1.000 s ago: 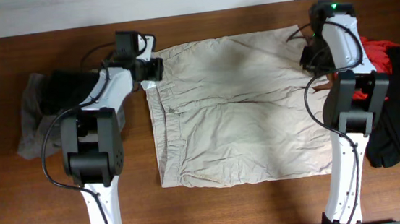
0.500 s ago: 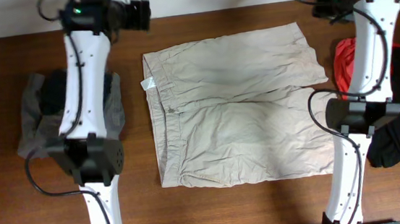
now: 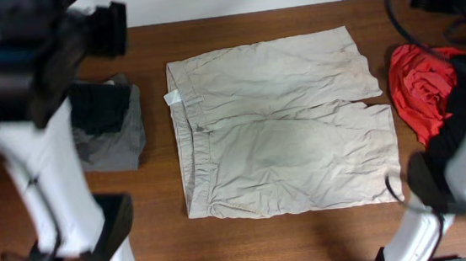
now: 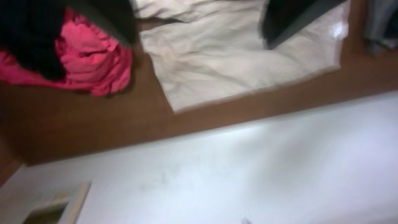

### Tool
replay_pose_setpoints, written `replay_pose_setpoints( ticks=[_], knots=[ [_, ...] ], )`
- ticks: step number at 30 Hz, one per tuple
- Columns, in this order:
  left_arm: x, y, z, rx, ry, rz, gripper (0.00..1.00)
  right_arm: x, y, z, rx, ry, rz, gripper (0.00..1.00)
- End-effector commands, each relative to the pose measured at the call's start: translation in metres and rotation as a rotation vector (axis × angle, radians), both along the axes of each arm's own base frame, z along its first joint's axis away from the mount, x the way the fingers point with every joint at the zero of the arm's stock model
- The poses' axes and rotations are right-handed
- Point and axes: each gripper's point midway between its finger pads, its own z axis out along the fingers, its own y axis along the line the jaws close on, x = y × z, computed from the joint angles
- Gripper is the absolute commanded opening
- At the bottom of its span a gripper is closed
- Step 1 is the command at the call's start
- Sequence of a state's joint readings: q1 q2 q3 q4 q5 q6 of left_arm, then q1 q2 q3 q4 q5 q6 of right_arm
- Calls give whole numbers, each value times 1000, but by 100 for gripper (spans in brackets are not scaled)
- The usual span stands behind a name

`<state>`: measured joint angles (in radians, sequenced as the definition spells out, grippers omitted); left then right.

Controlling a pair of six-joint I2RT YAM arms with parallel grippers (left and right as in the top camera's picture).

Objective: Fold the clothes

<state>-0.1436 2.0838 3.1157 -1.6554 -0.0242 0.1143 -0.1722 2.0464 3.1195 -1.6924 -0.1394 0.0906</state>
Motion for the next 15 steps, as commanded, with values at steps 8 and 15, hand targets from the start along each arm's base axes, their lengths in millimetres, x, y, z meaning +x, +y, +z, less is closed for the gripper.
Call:
replay_pose_setpoints(
  ticks=[8,15],
  knots=[
    [-129,22,69,-31,-127,30,94,-125,19,79,-4,-196,-34,84],
    [-135,38,-6,58,103,99,98,-137,15,7,69,79,-105,98]
  ],
)
